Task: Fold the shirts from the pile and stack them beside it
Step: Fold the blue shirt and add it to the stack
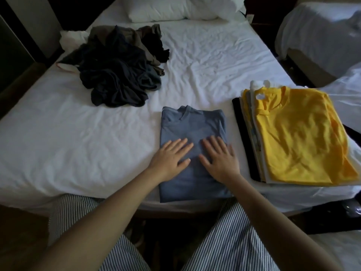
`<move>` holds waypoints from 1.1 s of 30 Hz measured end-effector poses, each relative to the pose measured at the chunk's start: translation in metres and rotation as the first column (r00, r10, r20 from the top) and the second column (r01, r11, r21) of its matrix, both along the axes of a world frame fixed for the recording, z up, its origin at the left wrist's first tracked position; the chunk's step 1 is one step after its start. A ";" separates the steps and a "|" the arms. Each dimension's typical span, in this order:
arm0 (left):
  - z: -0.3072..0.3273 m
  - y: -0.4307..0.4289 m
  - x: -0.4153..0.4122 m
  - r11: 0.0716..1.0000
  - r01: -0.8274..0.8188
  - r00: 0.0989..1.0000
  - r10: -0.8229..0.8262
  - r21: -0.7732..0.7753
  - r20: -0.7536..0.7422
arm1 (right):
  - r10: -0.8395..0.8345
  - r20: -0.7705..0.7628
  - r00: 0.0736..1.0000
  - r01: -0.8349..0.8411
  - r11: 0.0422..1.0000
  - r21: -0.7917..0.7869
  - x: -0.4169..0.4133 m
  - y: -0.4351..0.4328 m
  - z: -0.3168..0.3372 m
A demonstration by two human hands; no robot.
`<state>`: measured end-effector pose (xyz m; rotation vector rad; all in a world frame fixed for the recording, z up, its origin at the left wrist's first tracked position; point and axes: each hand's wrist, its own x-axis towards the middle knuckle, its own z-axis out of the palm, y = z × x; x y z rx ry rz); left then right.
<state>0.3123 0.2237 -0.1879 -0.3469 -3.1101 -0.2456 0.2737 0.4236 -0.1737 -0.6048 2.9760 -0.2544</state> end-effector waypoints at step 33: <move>0.054 0.008 -0.094 0.998 -0.066 0.990 0.067 -0.006 0.127 | -0.587 0.165 0.792 0.559 0.592 -0.580 0.129 -0.053 -0.010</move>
